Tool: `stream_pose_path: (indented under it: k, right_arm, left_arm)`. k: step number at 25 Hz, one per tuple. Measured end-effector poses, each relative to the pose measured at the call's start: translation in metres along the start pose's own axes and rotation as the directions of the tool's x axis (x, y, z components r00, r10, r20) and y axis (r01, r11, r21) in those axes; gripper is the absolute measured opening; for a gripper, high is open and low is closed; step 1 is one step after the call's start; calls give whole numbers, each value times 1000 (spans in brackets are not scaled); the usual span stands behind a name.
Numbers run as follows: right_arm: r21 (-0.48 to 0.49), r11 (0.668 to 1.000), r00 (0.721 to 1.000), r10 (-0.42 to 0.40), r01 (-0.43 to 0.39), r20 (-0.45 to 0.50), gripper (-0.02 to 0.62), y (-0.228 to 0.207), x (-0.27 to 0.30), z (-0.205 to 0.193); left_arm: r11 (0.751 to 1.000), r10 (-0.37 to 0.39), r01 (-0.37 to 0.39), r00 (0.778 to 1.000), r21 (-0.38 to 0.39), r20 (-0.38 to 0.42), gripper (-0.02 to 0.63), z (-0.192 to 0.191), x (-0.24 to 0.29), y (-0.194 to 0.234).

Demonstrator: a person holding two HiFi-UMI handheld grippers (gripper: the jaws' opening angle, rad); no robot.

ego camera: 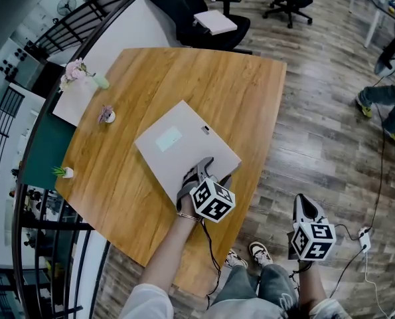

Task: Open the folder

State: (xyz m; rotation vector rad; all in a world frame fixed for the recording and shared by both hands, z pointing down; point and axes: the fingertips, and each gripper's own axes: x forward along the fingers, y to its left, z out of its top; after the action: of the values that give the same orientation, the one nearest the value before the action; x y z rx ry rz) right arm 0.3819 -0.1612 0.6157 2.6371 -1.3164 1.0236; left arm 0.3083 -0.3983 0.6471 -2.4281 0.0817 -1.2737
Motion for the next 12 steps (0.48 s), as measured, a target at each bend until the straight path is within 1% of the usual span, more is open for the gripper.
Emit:
stream_pose_path:
  k: [1,5,8,12]
  right_arm:
    - [-2,1000,1000,2,-2,0,2,0,0,0]
    - [-9,1000,1000,4,-4,4,2,2,-1,2]
    - [-14,1000,1000,3,-3,7,2,2,-3,5]
    - [-18,1000,1000,3,-2,16,2,1,-6,11]
  left_arm:
    - [1000,3,-3,1000,-5,3,313,0,0,0]
    - [1000,-4,4,1000,-19,10,311,0,0,0]
    - [999,-19,20,1000,-35,21,304,0,-1,0]
    - [998,-43,44,999,-33,13,298,2,-3,0]
